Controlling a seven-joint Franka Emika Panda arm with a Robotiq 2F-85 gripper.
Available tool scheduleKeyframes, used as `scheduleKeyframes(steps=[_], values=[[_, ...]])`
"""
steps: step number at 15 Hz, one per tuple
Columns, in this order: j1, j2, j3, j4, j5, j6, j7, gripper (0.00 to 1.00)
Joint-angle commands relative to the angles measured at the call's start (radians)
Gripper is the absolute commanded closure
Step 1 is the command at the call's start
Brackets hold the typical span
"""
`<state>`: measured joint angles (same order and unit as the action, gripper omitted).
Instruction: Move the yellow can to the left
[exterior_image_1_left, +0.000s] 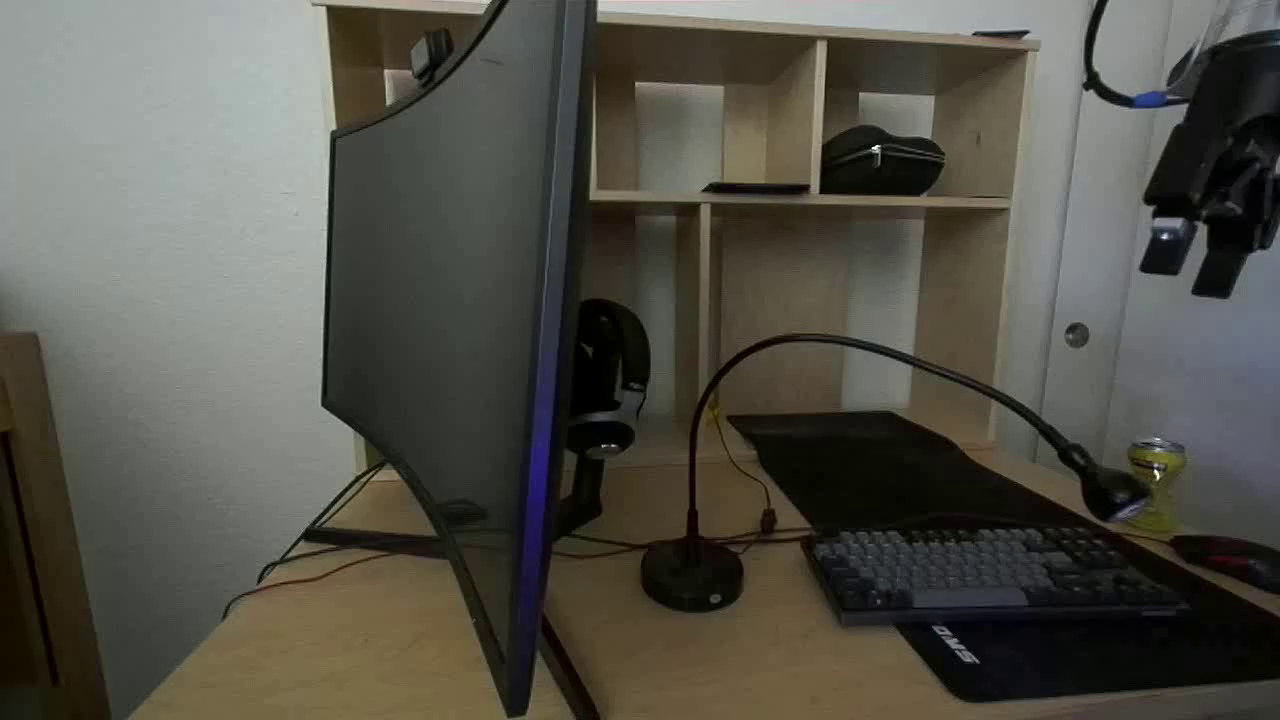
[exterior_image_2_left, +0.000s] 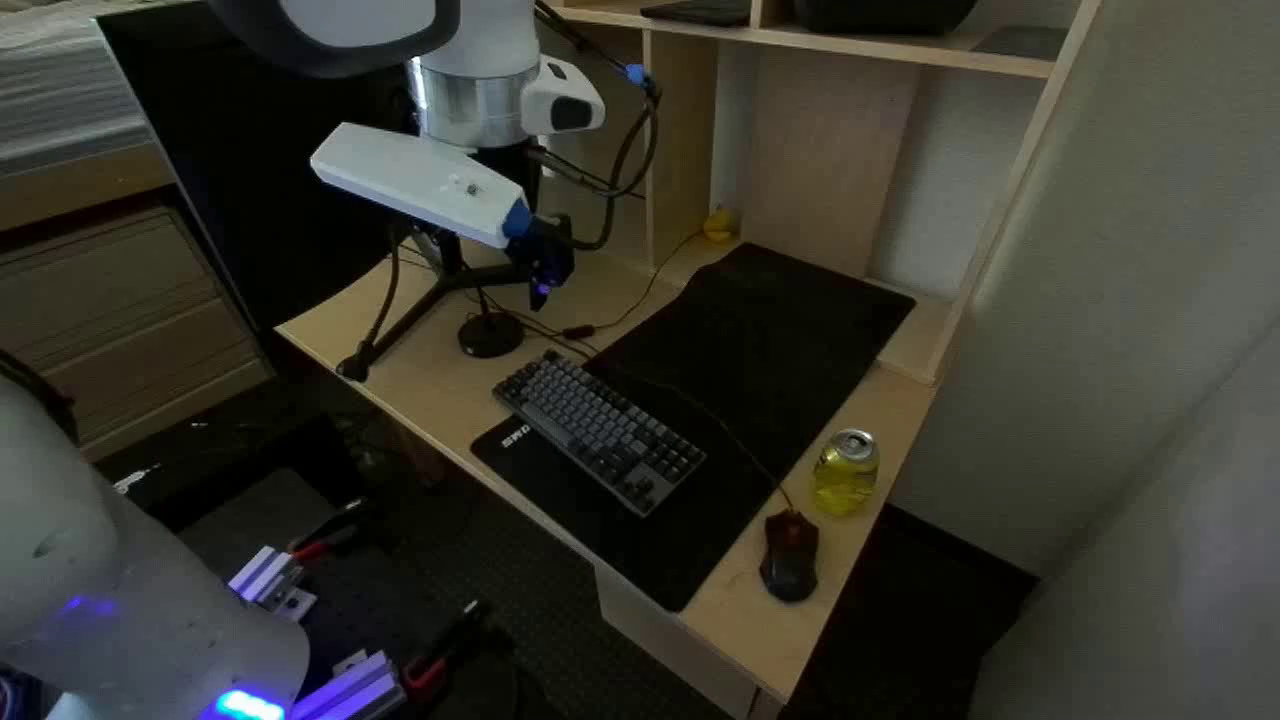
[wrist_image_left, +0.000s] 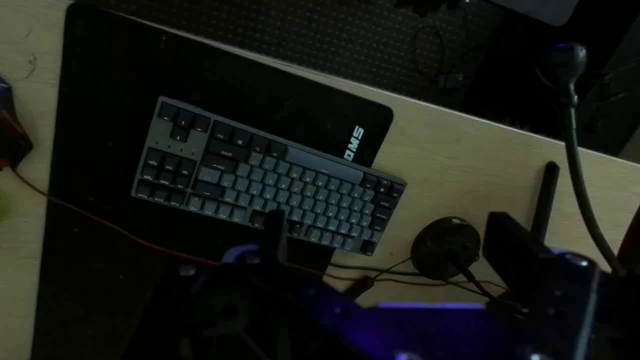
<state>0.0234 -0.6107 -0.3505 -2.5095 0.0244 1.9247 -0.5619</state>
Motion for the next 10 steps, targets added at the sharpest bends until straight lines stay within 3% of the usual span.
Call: scheduleKeyframes(steps=[1,5,6,7,8,10], values=[[-0.025,0.006,0.022,0.002,0.014,-0.002,-0.012,0.00],[-0.079,-0.025,0.088,-0.037,0.023,0.068,0.222,0.00],[-0.113,0.066,-0.001,0.138,0.007,-0.021,0.167,0.00],[-0.114,0.071,-0.012,0.157,0.037,-0.028,0.193,0.00],[-0.093,0.017,0.047,0.050,0.018,0.024,0.189,0.00],[-0.124,0.036,0.007,0.120,0.029,-0.001,0.187,0.00]])
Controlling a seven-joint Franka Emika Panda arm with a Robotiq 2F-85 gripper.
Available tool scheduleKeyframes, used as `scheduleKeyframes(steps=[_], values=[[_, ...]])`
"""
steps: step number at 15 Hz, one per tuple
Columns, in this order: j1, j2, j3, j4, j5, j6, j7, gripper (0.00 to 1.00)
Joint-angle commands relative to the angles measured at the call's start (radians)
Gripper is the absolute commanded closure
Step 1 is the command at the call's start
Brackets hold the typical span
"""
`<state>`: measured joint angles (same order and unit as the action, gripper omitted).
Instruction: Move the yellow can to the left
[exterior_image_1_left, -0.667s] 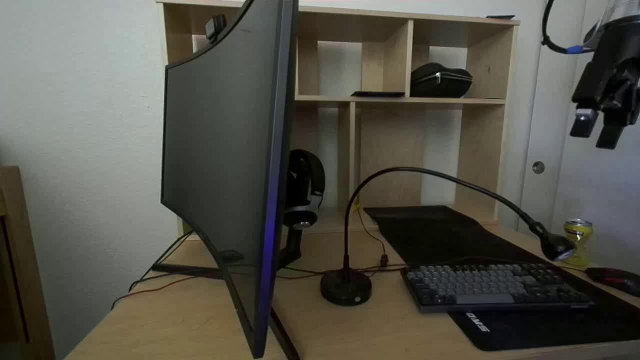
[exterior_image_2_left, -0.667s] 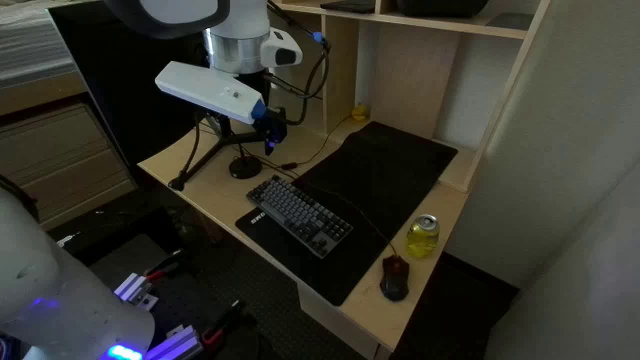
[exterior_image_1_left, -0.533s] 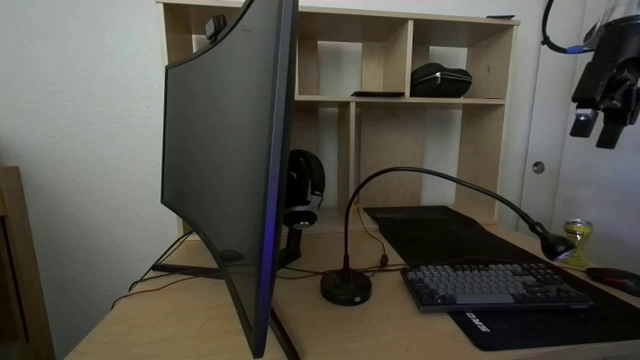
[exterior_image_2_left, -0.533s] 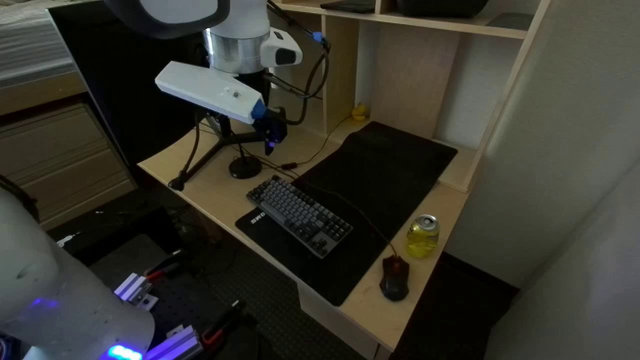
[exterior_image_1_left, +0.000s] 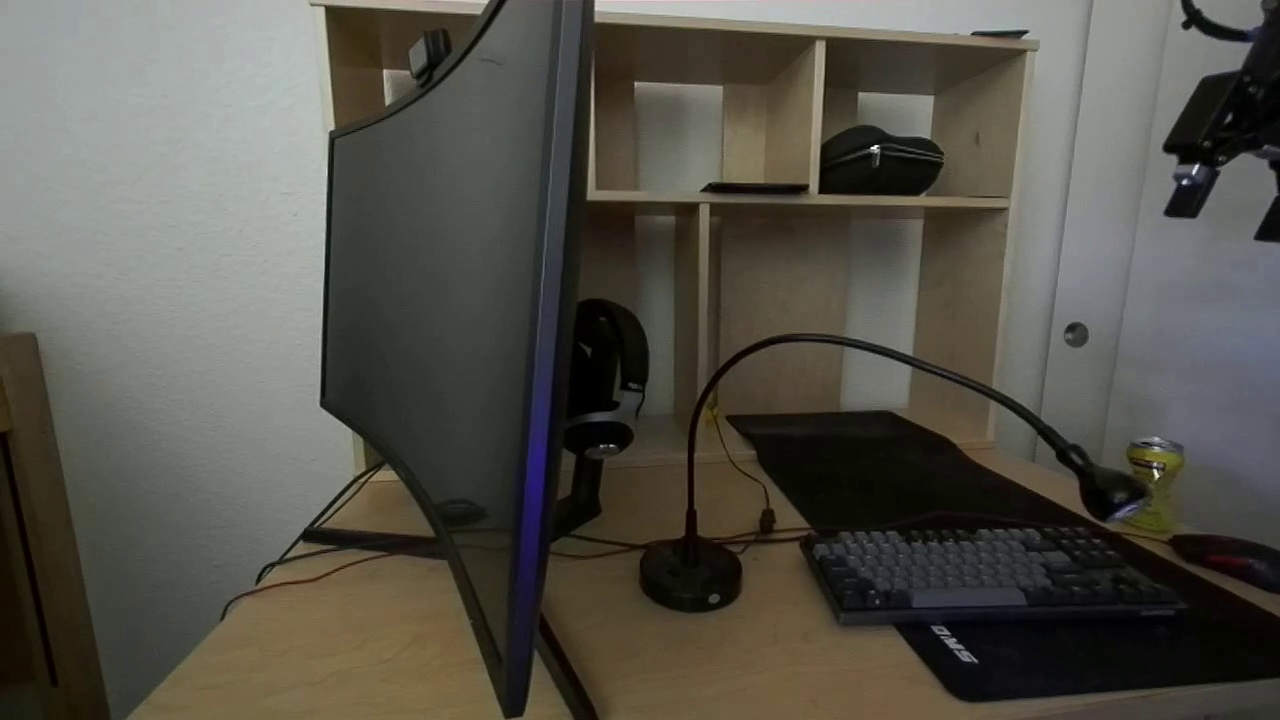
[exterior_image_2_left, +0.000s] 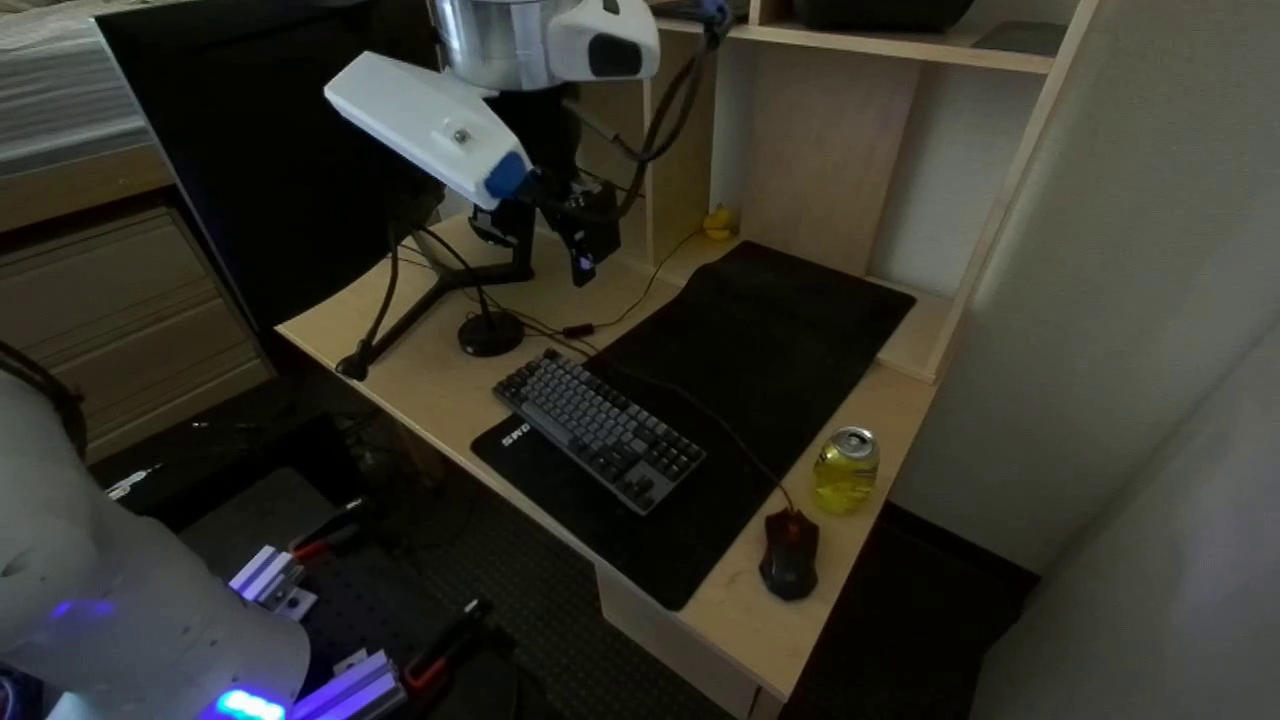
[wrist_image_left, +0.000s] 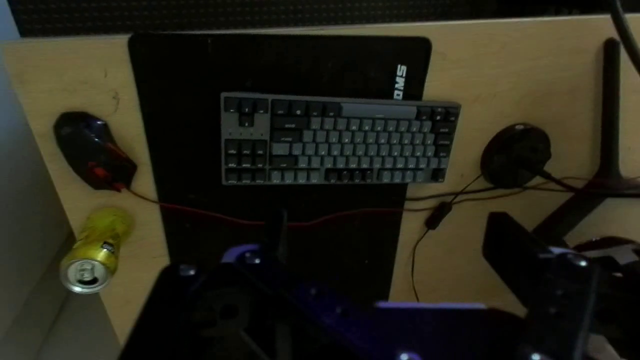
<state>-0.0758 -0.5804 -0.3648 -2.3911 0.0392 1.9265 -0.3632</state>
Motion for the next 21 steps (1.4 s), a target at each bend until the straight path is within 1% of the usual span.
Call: scheduleKeyframes(steps=[1,2,3,5,9,10,11,12,13,14,16,17,18,19,21], values=[[-0.029,0.012,0.009,0.018,0.017,-0.011,-0.014,0.00],[-0.038,0.003,0.047,-0.021,-0.025,0.027,0.012,0.00],[-0.058,0.071,0.081,-0.024,-0.063,0.082,0.095,0.00],[-0.064,0.202,0.075,-0.012,-0.063,0.231,0.178,0.00],[-0.093,0.350,0.137,-0.017,-0.064,0.450,0.429,0.00],[-0.118,0.473,0.084,0.075,-0.046,0.485,0.395,0.00],[-0.132,0.513,0.081,0.101,-0.042,0.505,0.433,0.00],[-0.107,0.390,0.115,0.005,-0.044,0.476,0.409,0.00],[-0.118,0.429,0.111,0.027,-0.046,0.486,0.411,0.00],[-0.120,0.441,0.111,0.030,-0.046,0.486,0.411,0.00],[-0.117,0.427,0.119,0.027,-0.046,0.484,0.412,0.00],[-0.127,0.460,0.131,0.043,-0.085,0.491,0.460,0.00],[-0.147,0.539,0.125,0.092,-0.103,0.511,0.536,0.00],[-0.159,0.592,0.112,0.134,-0.096,0.517,0.569,0.00],[-0.170,0.655,0.102,0.174,-0.083,0.549,0.664,0.00]])
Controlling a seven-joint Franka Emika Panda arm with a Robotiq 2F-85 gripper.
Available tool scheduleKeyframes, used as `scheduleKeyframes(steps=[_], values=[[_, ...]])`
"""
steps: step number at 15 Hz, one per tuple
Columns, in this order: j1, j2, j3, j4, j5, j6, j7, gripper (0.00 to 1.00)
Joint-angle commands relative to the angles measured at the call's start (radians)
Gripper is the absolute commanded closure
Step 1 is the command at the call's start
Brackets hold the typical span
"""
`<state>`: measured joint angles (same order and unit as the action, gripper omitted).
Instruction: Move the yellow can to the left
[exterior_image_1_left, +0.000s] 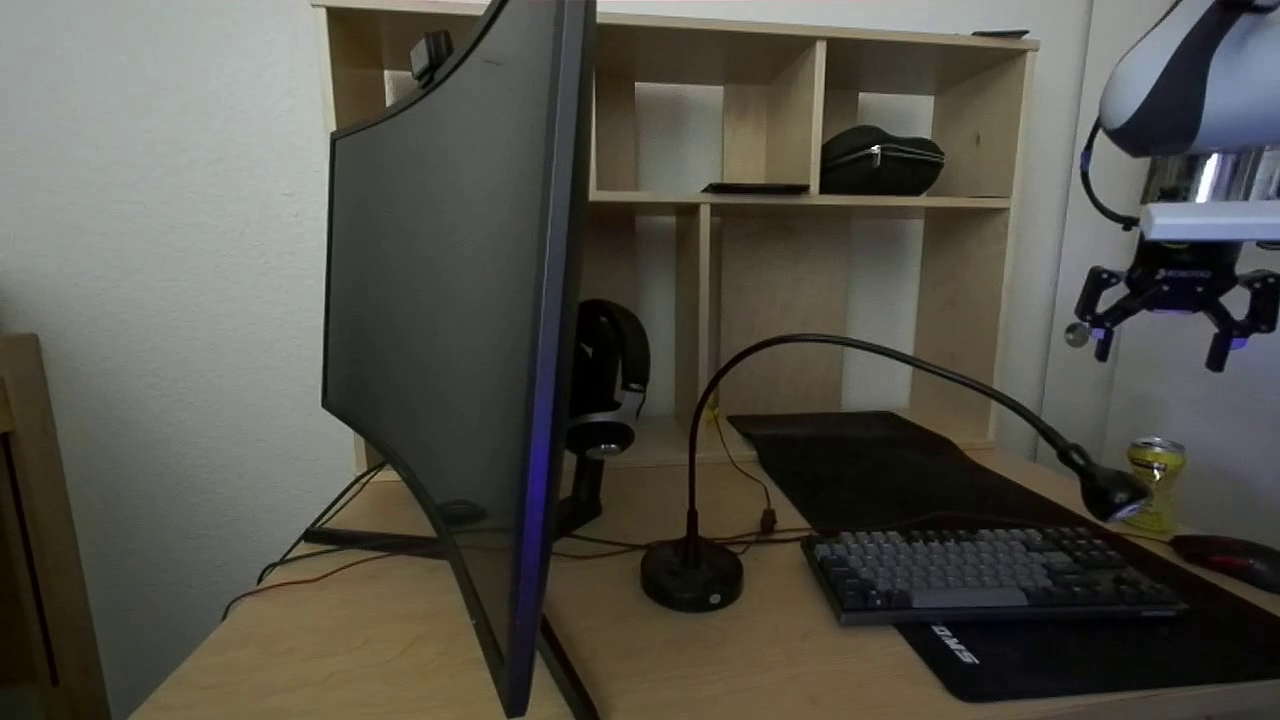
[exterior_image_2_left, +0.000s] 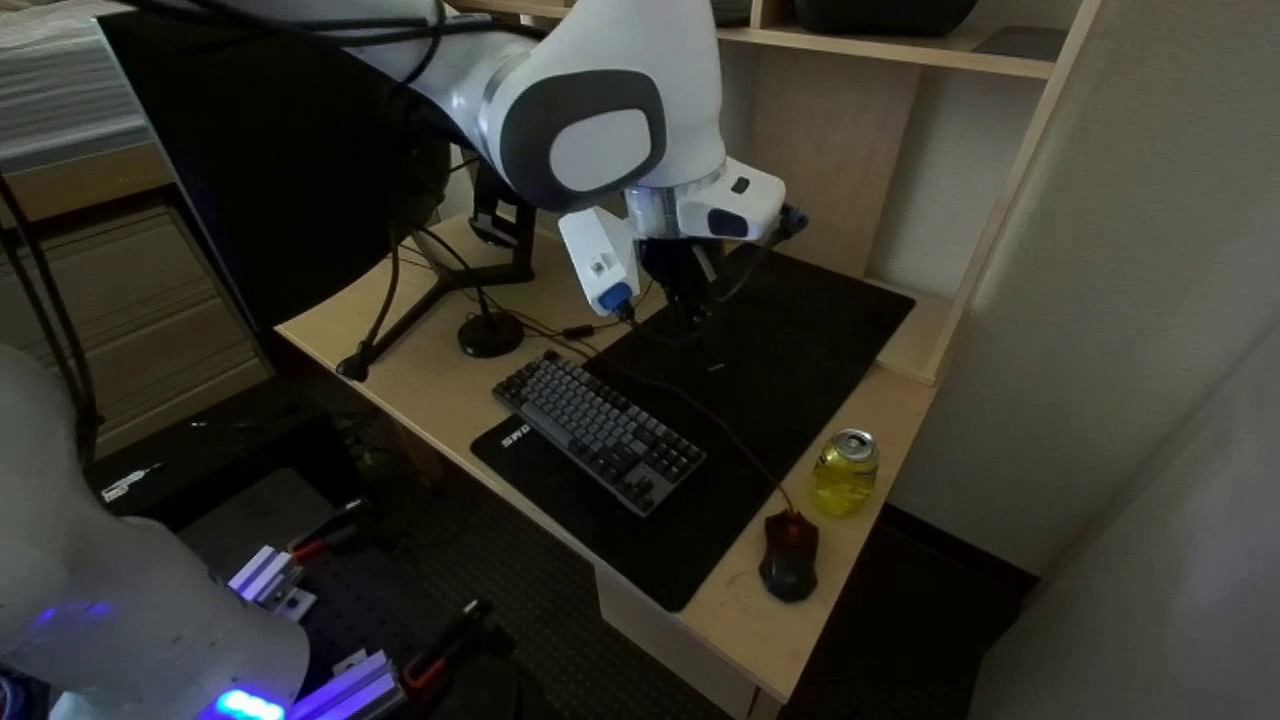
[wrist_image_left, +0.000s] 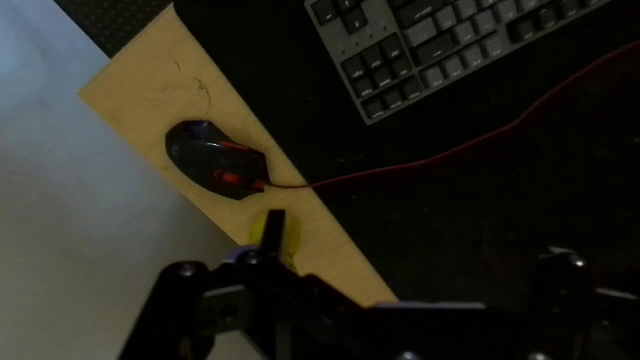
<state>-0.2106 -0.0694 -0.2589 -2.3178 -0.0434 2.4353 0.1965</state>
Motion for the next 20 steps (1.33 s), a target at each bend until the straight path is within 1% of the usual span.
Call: scheduleKeyframes(steps=[1,3,4,6,7,9,10,11,12,13,14,16,20], values=[[-0.064,0.202,-0.040,0.180,0.038,0.024,0.078,0.00],[-0.087,0.289,-0.069,0.279,0.059,0.021,0.131,0.00],[-0.101,0.344,-0.082,0.339,0.088,0.009,0.149,0.00],[-0.142,0.435,-0.097,0.470,0.175,-0.066,0.164,0.00],[-0.110,0.335,-0.096,0.335,0.118,0.004,0.141,0.00],[-0.137,0.407,-0.102,0.423,0.158,-0.025,0.144,0.00],[-0.141,0.425,-0.102,0.443,0.163,-0.028,0.147,0.00],[-0.123,0.481,-0.124,0.469,0.121,-0.015,0.209,0.00],[-0.119,0.522,-0.136,0.494,0.111,-0.018,0.266,0.00],[-0.141,0.558,-0.124,0.523,0.156,-0.011,0.282,0.00],[-0.158,0.585,-0.115,0.550,0.195,-0.030,0.306,0.00],[-0.172,0.628,-0.092,0.592,0.273,-0.046,0.347,0.00],[-0.214,0.671,-0.033,0.675,0.450,-0.040,0.343,0.00]])
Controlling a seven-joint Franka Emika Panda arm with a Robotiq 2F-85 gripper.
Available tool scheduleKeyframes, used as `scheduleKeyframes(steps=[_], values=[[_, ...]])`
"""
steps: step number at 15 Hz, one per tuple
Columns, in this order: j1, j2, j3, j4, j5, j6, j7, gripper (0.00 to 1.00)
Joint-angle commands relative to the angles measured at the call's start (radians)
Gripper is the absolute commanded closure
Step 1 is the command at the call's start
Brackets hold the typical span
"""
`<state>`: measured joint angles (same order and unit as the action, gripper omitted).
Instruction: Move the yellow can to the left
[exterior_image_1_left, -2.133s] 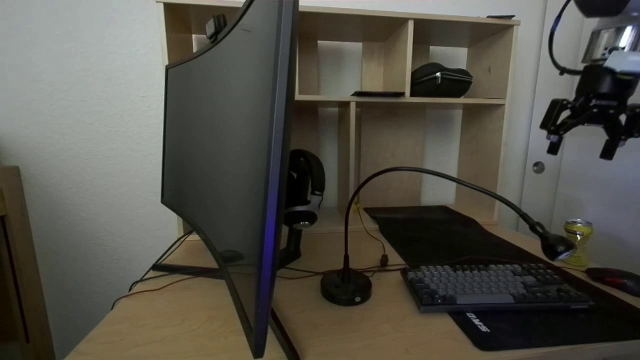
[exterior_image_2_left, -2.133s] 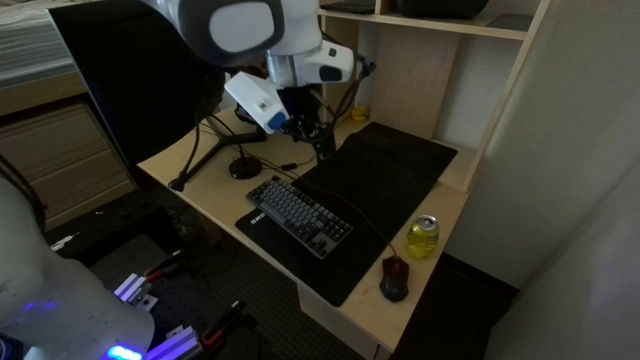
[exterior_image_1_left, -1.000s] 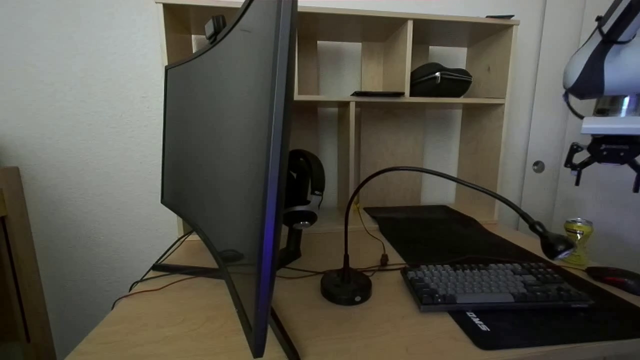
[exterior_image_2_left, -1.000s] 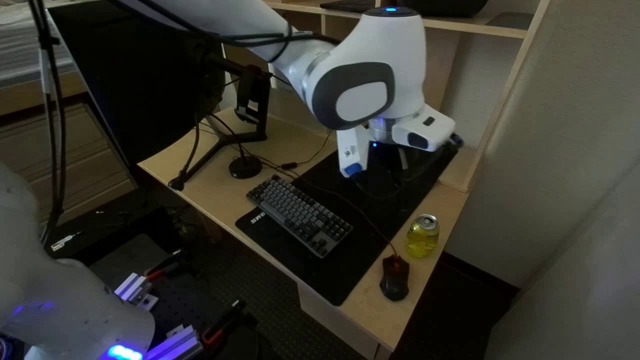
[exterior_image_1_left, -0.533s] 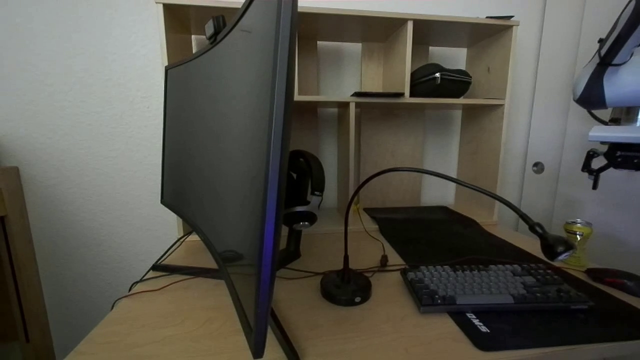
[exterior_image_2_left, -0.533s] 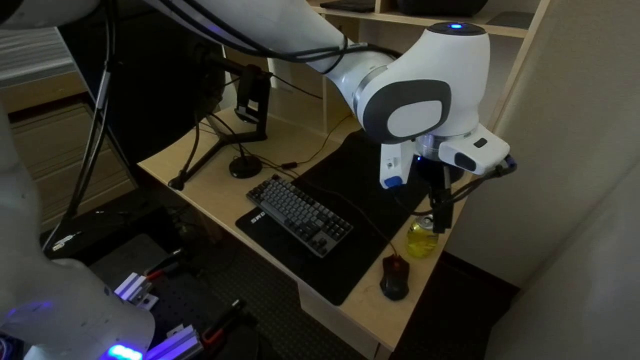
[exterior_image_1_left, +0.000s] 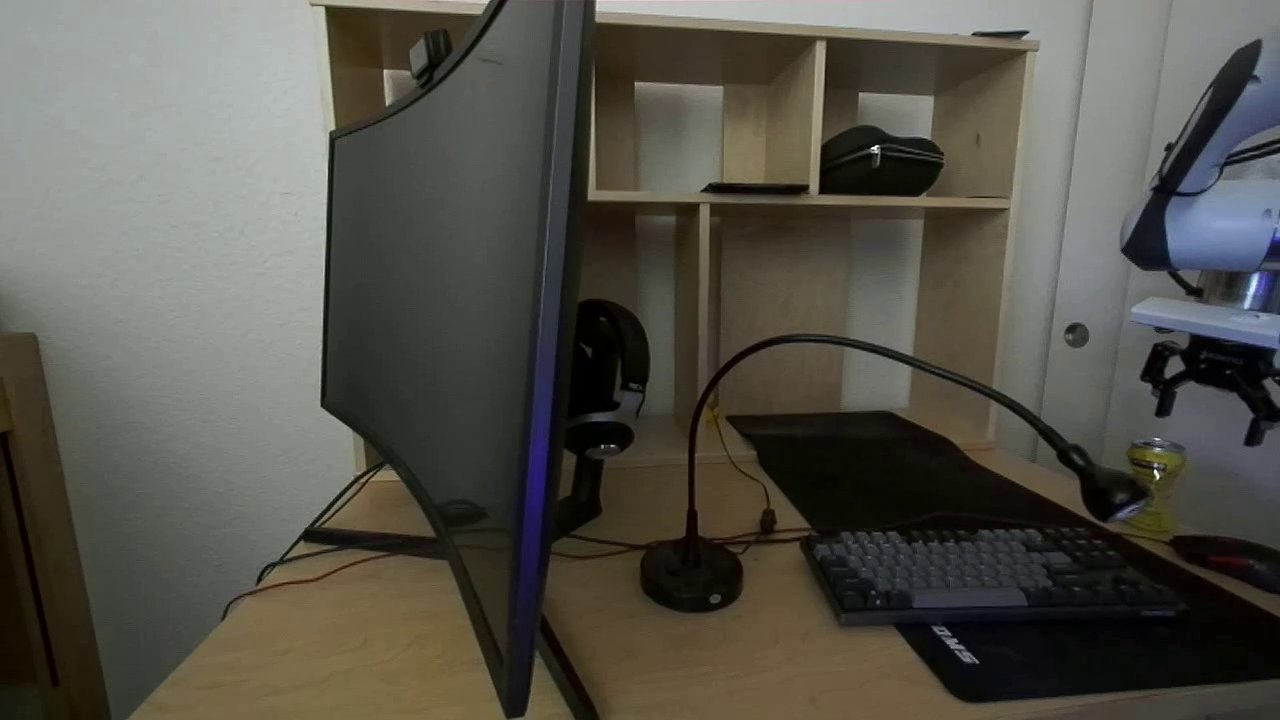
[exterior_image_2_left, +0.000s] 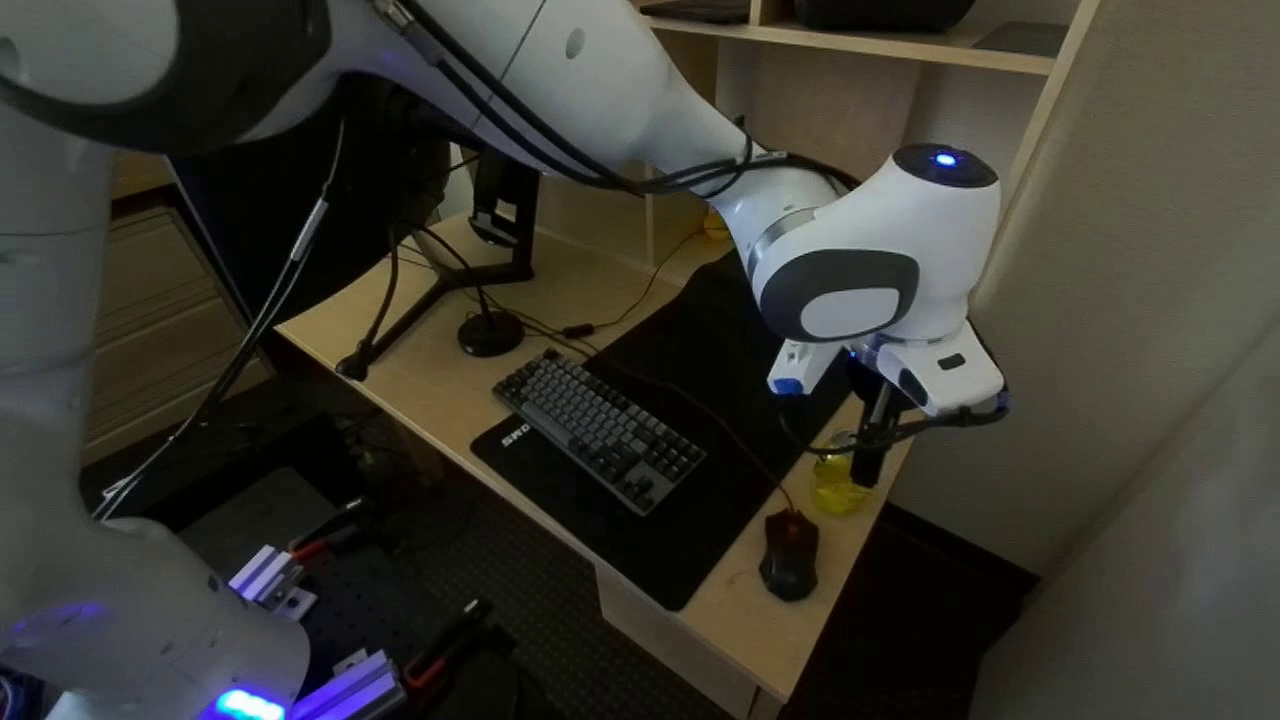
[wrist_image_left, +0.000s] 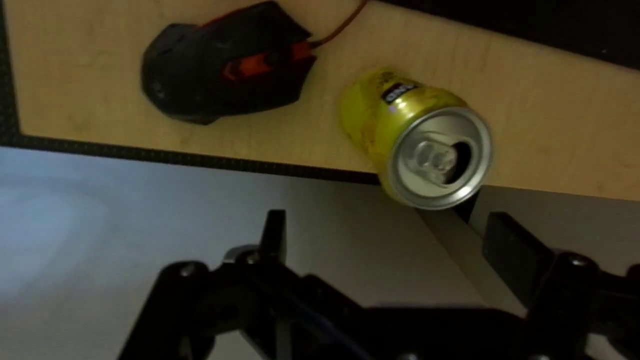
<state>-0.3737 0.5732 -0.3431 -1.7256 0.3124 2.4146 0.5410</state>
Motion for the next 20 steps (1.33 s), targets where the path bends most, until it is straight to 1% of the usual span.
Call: scheduleKeyframes(steps=[1,2,3,4,7,8,11,13,17,20], values=[[-0.055,0.033,0.059,0.103,0.119,-0.017,-0.009,0.00],[-0.056,0.037,0.060,0.127,0.111,-0.062,-0.023,0.00],[-0.041,0.038,0.040,0.135,0.071,-0.083,-0.019,0.00],[-0.027,0.021,0.037,0.089,0.078,-0.032,0.000,0.00],[-0.029,0.022,0.037,0.110,0.075,-0.057,-0.001,0.00],[-0.025,0.021,0.034,0.105,0.051,-0.090,-0.018,0.00],[-0.040,0.021,0.055,0.091,0.057,-0.168,-0.069,0.00],[-0.024,0.031,0.040,0.080,0.046,-0.135,-0.059,0.00],[-0.026,0.039,0.042,0.096,0.053,-0.144,-0.043,0.00],[-0.043,0.089,0.066,0.110,0.119,-0.093,-0.026,0.00]])
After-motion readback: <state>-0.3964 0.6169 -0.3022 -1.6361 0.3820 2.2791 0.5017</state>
